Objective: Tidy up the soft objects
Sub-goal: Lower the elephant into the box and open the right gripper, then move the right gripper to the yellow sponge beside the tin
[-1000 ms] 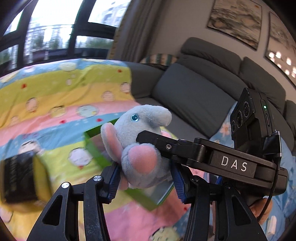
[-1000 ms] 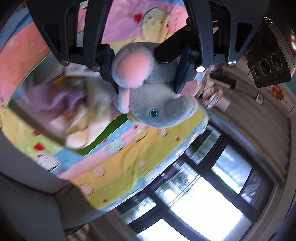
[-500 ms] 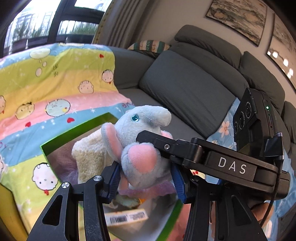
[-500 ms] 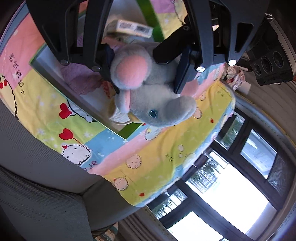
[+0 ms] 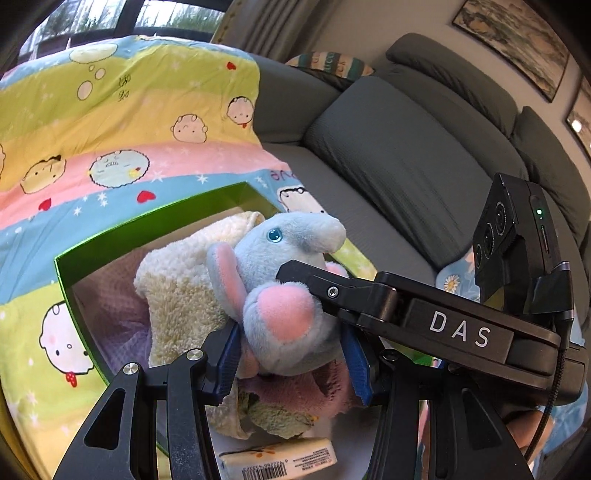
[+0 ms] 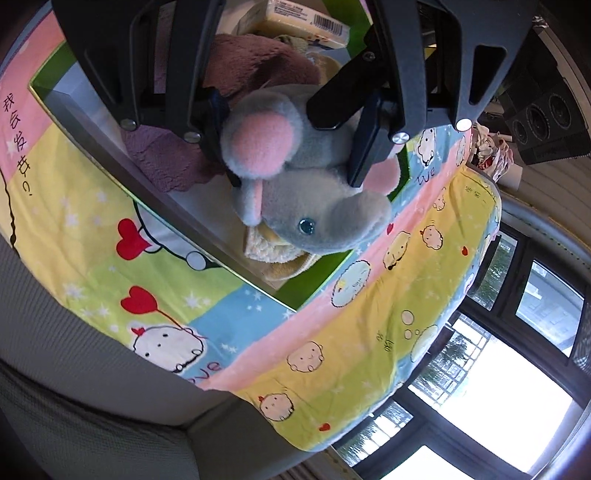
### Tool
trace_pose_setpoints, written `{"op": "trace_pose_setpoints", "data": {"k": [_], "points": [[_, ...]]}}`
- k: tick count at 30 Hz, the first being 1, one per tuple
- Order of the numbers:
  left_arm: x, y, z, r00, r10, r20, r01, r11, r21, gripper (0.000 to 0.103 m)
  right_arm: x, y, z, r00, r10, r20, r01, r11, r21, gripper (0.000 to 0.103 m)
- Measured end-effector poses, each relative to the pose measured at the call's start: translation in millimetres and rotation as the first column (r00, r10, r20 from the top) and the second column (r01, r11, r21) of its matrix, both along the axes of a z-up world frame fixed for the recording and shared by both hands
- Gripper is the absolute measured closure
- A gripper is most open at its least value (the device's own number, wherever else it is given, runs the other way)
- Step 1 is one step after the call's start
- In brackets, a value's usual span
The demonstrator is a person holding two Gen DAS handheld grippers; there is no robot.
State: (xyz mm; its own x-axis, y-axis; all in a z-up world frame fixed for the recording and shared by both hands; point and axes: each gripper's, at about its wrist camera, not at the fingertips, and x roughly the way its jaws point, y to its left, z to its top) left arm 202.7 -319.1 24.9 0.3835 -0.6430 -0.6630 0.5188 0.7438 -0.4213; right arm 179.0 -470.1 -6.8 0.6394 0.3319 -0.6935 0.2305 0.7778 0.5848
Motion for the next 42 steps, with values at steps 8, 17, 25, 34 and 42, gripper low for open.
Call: {"op": "trace_pose_setpoints", "data": {"k": [8,17,25,34,42], "points": [[2.9,-6.8,-11.5,0.999,0.02,-0.044,-0.019,1.0,0.018,0.052,-1.6,-3.2,-6.2,1.0,-0.016,-0.026,0.016,1.0,-0.007,0.042],[-19.3,7.0,19.9,1.0,0.015,0.009,-0.016,0.999,0.05,0.052,-22.6,-4.5,22.4,0.998,-0.063,0.017,0.064,0.992,-0.112,0.014],[-49.6,73.7,42.7,0.993,0.12,0.011,-0.12,0.991,0.061,0.033,-58.3,-0.6,53.7,0.991,-0.099,0.089,0.115,0.973,-0.198,0.009],[-95.9,184.9,54.5,0.942,0.335,0.015,-0.335,0.939,0.075,0.027,-78.0,45.3,72.0,0.995,-0.022,0.096,0.047,0.963,-0.266,0.009],[-148.8,292.0,57.6,0.834,0.55,0.045,-0.551,0.827,0.111,0.02,-99.8,126.1,84.2,0.987,0.123,0.1,-0.084,0.939,-0.332,0.007]]}}
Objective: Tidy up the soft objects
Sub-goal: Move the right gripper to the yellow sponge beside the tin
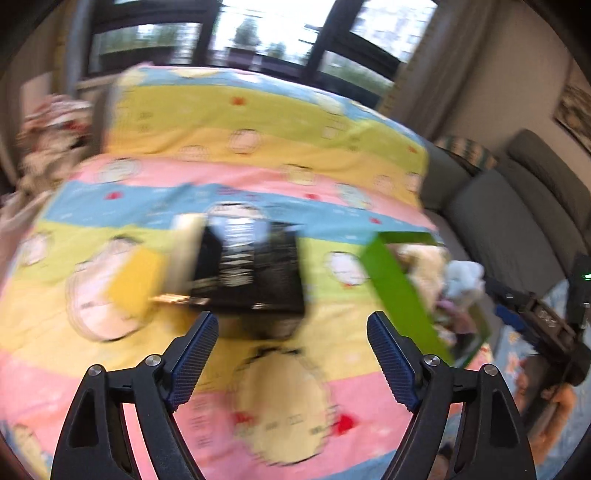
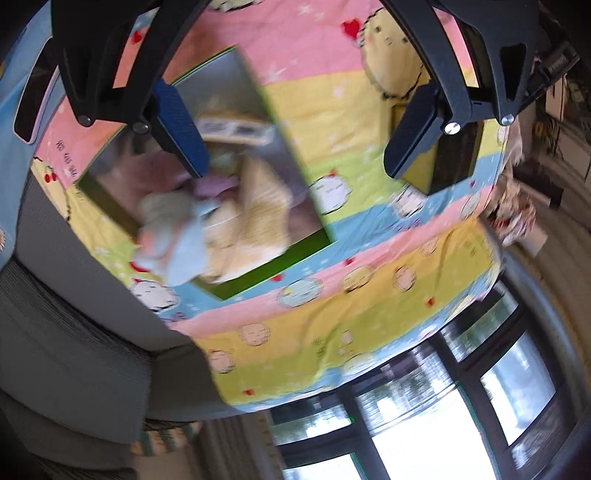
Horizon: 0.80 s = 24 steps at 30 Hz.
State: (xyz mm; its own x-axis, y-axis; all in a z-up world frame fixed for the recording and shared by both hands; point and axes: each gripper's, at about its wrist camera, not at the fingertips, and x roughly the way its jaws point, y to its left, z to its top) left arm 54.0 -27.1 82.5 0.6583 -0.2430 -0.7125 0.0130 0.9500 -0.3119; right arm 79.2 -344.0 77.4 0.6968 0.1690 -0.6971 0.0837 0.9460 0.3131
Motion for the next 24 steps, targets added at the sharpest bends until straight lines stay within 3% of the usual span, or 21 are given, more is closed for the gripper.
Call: {"op": "trace_pose_setpoints", "data": {"k": [5,9,12,16,19,24], "points": [[-26.6,69.8,-20.7,0.985,0.169,-0.041,-0.169,0.986,0.013,0.02,-7.1,59.1,4.3,0.993,0.117,0.006,-0.117,0.993,0.009,0.007],[-42.3,121.3,-44.7,0.945,0.315,-0.086,-0.311,0.949,0.05,0.02,-11.8,120.8,4.9,0.971,0.238,-0.007,-0.238,0.971,-0.025,0.007],[-51.8,151.5,-61.5,0.919,0.372,-0.13,-0.37,0.928,0.034,0.02,-13.2,170.6,2.3,0.948,0.317,-0.022,-0.318,0.947,-0.036,0.008],[-61.8,178.6,-76.6,0.894,0.419,-0.158,-0.424,0.906,0.002,0.02,-4.6,240.5,-9.0,0.89,0.446,-0.089,-0.447,0.894,0.014,0.013],[-66.6,191.0,-80.9,0.88,0.445,-0.166,-0.448,0.894,0.022,0.02,0.9,281.3,-22.7,0.873,0.466,-0.14,-0.463,0.884,0.057,0.014],[-79.7,212.2,-81.0,0.841,0.518,-0.157,-0.515,0.855,0.062,0.02,15.4,339.0,-62.5,0.884,0.4,-0.244,-0.389,0.917,0.095,0.014]]}}
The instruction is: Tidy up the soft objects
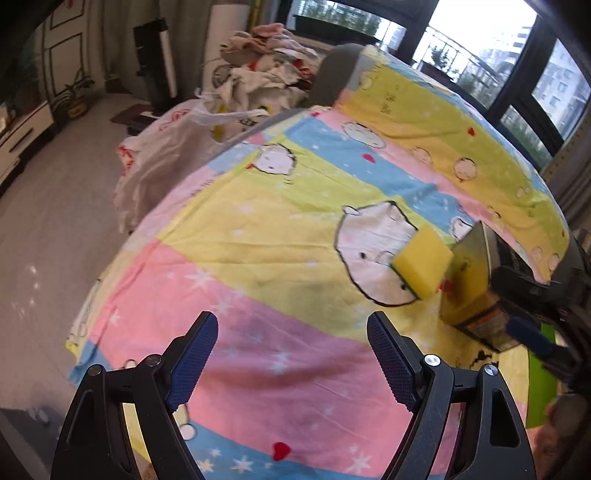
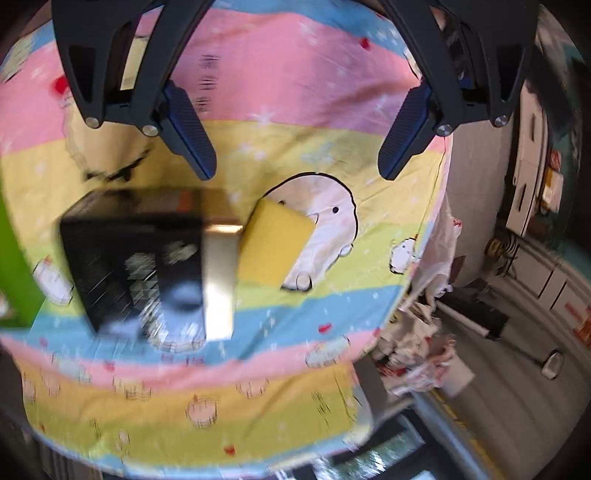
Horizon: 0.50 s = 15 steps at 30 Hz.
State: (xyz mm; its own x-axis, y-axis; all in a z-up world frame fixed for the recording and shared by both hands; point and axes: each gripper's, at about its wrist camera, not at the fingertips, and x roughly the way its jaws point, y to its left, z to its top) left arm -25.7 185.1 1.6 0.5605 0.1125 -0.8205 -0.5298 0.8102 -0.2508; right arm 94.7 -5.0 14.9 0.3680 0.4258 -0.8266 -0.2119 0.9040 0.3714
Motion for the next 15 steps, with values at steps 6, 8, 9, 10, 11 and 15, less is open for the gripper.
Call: {"op": "trace_pose_setpoints", "data": {"k": [6,8,9,10,11,15], "points": [[-16.0,26.7,-1.8,0.998,0.053,0.022,-0.052,0.997,-0.056,0.02,20.0,39.6,-38.3,0.996,-0.066,-0.066,0.064,0.998,-0.028,0.014],[-18.9,30.6,-1.1,0.997,0.067,0.025,-0.065,0.996,-0.056,0.02,25.7,49.3,-43.8,0.995,-0.076,-0.06,0.073,0.996,-0.055,0.015],[-19.4,31.7,-0.7,0.997,0.071,0.026,-0.07,0.996,-0.058,0.02,28.3,51.1,-44.7,0.995,-0.088,-0.049,0.084,0.994,-0.073,0.015],[-20.4,33.4,-1.3,0.997,0.074,0.026,-0.072,0.995,-0.063,0.02,32.5,53.7,-45.8,0.994,-0.1,-0.039,0.097,0.991,-0.092,0.015],[-20.8,34.3,-1.9,0.997,0.072,0.026,-0.07,0.995,-0.07,0.02,37.3,55.5,-47.9,0.993,-0.115,-0.033,0.111,0.989,-0.099,0.015],[-20.5,36.7,-1.1,0.997,0.063,0.041,-0.059,0.994,-0.094,0.02,51.4,58.9,-59.0,0.988,-0.147,-0.047,0.14,0.982,-0.127,0.015]]}}
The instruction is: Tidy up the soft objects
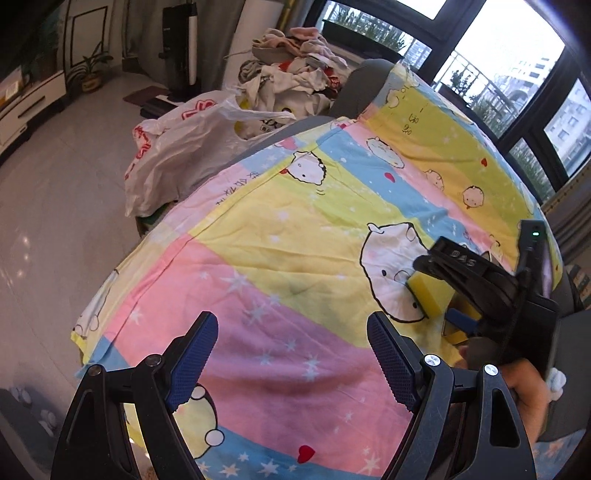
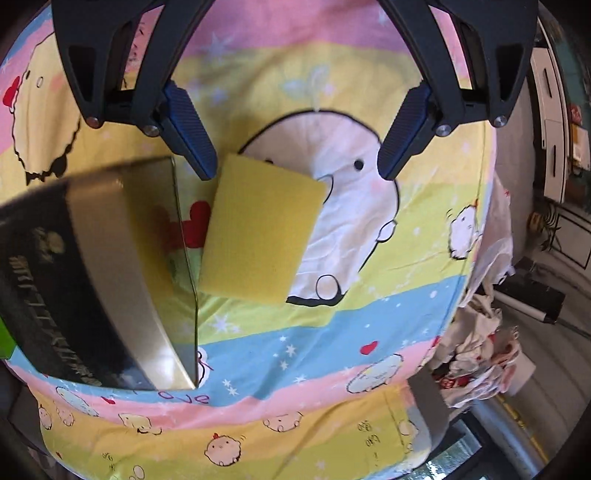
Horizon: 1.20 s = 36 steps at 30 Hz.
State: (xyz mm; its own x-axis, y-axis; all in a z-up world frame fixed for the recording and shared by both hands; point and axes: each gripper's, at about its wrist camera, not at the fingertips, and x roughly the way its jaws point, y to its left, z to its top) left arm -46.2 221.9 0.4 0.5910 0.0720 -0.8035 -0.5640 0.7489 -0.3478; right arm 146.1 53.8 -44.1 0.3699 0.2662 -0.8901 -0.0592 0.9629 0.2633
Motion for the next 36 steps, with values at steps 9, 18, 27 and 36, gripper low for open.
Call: {"op": "trace_pose_setpoints", "data": {"k": [9,18,27,36], "points": [[2.9,-3.6,1.3,1.0,-0.024,0.005,0.024,1.0,-0.008,0.02,12.4,4.1,-14.7,0.999,-0.035,0.007,0.035,0.998,-0.061,0.02],[2.0,-2.3,0.0,1.0,-0.018,-0.001,0.018,1.0,-0.016,0.02,8.1,-9.4,-15.0,0.999,-0.04,0.025,0.041,0.999,-0.036,0.049],[4.4,-6.7,-0.4,0.999,-0.044,-0.003,0.044,0.999,-0.011,0.02,-47.1,-17.9,11.1,0.974,0.221,0.051,-0.223,0.973,0.055,0.049],[18.5,-40.0,0.0,0.988,-0.151,0.001,0.151,0.988,-0.02,0.02,-107.0,-105.4,26.6,0.937,0.348,0.039,-0.347,0.938,-0.014,0.047]]}}
